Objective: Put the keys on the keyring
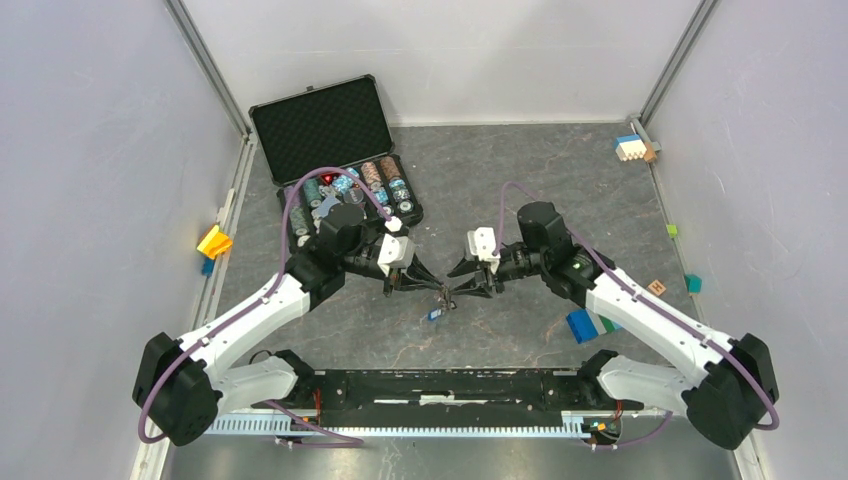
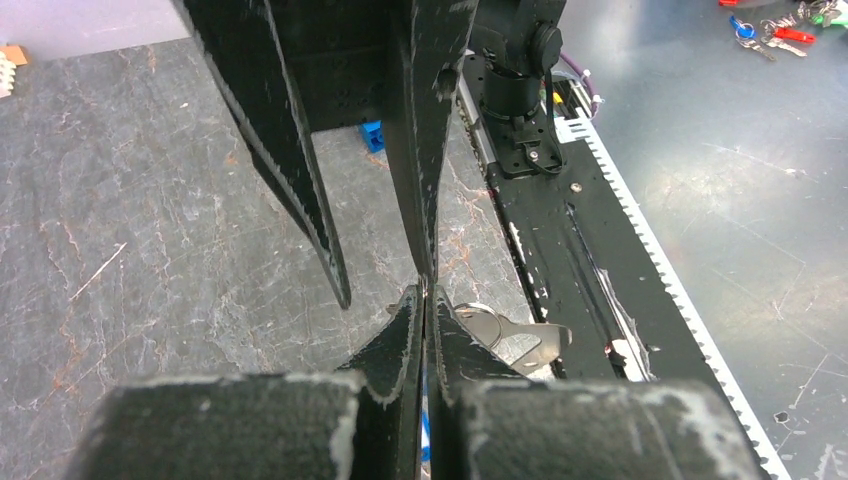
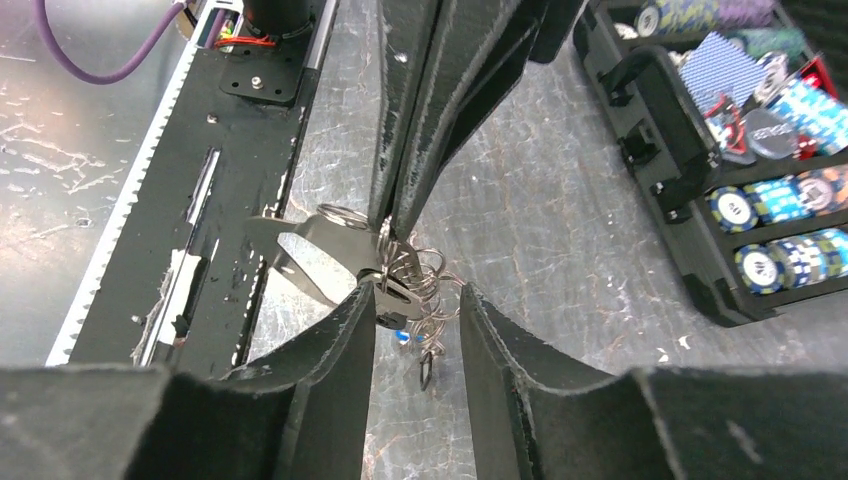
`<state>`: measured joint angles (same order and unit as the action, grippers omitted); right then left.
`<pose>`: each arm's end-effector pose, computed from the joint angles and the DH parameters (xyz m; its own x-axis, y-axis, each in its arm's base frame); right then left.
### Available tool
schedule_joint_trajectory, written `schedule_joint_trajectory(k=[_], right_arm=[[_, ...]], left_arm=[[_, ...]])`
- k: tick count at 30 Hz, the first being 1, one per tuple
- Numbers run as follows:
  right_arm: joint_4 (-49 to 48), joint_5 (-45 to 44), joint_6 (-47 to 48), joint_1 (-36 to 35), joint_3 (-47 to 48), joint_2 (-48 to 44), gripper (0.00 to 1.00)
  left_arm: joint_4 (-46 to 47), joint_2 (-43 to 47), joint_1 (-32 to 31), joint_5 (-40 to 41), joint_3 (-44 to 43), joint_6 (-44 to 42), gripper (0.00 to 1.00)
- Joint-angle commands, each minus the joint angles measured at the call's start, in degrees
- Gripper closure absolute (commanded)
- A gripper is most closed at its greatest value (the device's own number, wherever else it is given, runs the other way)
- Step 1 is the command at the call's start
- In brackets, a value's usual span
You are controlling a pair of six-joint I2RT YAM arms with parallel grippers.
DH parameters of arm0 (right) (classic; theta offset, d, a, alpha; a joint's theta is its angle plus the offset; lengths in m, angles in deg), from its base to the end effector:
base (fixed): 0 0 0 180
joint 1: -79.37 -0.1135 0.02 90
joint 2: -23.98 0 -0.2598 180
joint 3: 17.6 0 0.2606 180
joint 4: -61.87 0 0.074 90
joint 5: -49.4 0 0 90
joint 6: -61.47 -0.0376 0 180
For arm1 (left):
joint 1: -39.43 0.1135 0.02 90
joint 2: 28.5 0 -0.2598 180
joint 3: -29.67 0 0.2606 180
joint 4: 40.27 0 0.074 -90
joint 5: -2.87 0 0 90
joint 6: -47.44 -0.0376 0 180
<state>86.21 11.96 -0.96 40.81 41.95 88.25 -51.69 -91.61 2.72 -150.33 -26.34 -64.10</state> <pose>0.1781 0.1802 0.2791 0.0899 -0.2882 -0.9533 -0.9928 -0.1022 -0.0627 0.1782 -0.1748 0.2841 0.1112 0.1236 -0.9861 0.9753 -0.2041 0.0844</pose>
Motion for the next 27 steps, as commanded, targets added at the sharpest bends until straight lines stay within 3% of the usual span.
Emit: schedule_joint_trajectory(k=[1, 9, 27], right_arm=[[0.31, -0.09, 2.71, -0.10, 0.44, -4.48, 0.58], [-2.60, 0.97, 0.28, -0.10, -0.43, -5.13, 0.64], [-6.14, 1.06, -3.20, -0.11, -0.96, -3.10, 0.72]], left_arm=[[3.69, 1.04, 0.32, -1.25, 0.38, 1.99, 0.98], [17.55, 0.03, 1.02, -0.37, 3.62, 13.37, 0.98], [20.96, -0.44, 1.11, 0.79, 4.90, 15.54, 0.98]])
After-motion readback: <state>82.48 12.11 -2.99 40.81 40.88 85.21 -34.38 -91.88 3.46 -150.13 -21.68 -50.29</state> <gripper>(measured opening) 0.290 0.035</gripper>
